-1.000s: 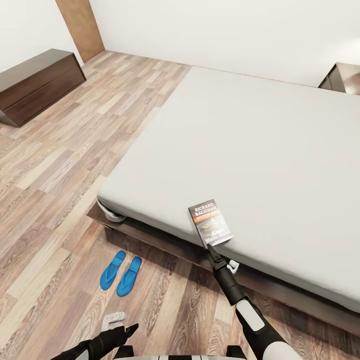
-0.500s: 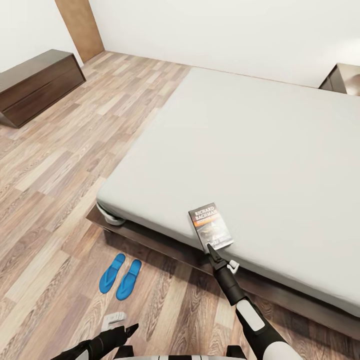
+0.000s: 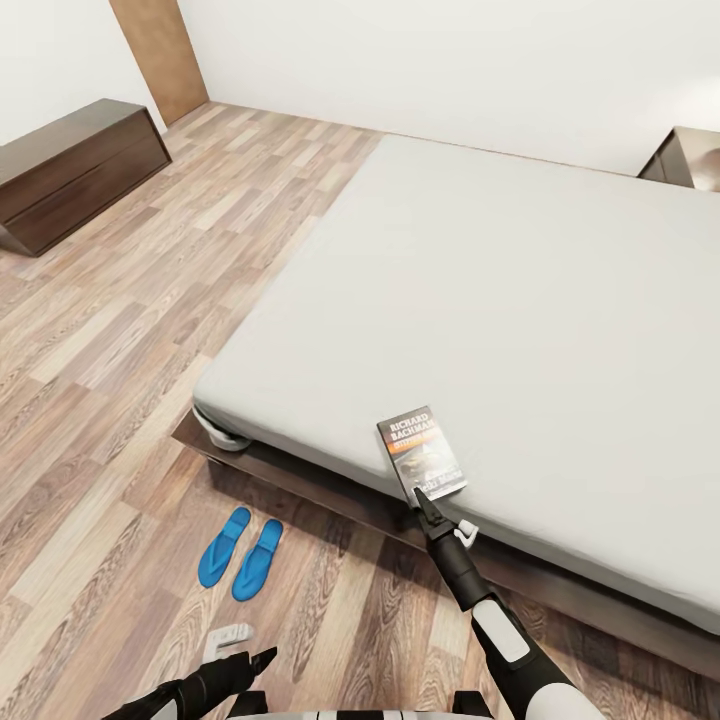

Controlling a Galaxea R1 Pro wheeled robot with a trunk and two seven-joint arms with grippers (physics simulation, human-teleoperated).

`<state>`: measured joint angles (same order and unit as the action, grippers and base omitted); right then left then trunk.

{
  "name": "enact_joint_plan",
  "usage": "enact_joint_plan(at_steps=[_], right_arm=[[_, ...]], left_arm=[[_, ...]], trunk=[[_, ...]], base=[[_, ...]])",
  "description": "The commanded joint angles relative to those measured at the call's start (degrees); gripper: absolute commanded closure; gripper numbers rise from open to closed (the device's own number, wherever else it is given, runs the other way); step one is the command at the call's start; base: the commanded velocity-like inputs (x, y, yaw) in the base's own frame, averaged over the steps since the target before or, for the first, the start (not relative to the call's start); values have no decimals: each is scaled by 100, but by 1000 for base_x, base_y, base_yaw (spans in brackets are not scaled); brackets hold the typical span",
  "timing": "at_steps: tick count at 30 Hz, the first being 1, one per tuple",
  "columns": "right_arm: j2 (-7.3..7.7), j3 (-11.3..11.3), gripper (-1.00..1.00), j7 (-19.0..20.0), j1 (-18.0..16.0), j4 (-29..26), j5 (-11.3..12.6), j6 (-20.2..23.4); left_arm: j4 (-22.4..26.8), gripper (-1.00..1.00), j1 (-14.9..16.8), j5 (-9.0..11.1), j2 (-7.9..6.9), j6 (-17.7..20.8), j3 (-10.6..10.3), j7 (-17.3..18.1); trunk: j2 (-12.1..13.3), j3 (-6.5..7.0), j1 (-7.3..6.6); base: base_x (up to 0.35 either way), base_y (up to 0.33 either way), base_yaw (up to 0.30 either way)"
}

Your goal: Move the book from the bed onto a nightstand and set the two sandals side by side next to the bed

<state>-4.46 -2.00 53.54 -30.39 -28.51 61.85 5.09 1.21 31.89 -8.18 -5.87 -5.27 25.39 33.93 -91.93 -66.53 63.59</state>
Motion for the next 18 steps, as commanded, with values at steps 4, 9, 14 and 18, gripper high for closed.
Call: enact_joint_plan(at_steps=[4,9,14,18], right_arm=[[-5,-20,-100,21,-2,3,24,54],[-3,-20,-100,17,-2,3,26,54],[-3,-20,100,20,-2,3,26,54],[-4,-20,100,17,-2,1,26,54]], left_arm=[[-6,-100,4,-61,-2,-40,37,8],[-6,-100,2,-61,-2,-40,37,8],[-6,-100,2,-61,-2,-38,37,8],[-6,-100,2,-61,-2,-37,37,8]], trunk=[[-1,-3,0],[-1,-3,0],[-1,-3,0],[-1,-3,0]], base=[[152,0,0],[58,0,0],[9,0,0],[1,0,0]])
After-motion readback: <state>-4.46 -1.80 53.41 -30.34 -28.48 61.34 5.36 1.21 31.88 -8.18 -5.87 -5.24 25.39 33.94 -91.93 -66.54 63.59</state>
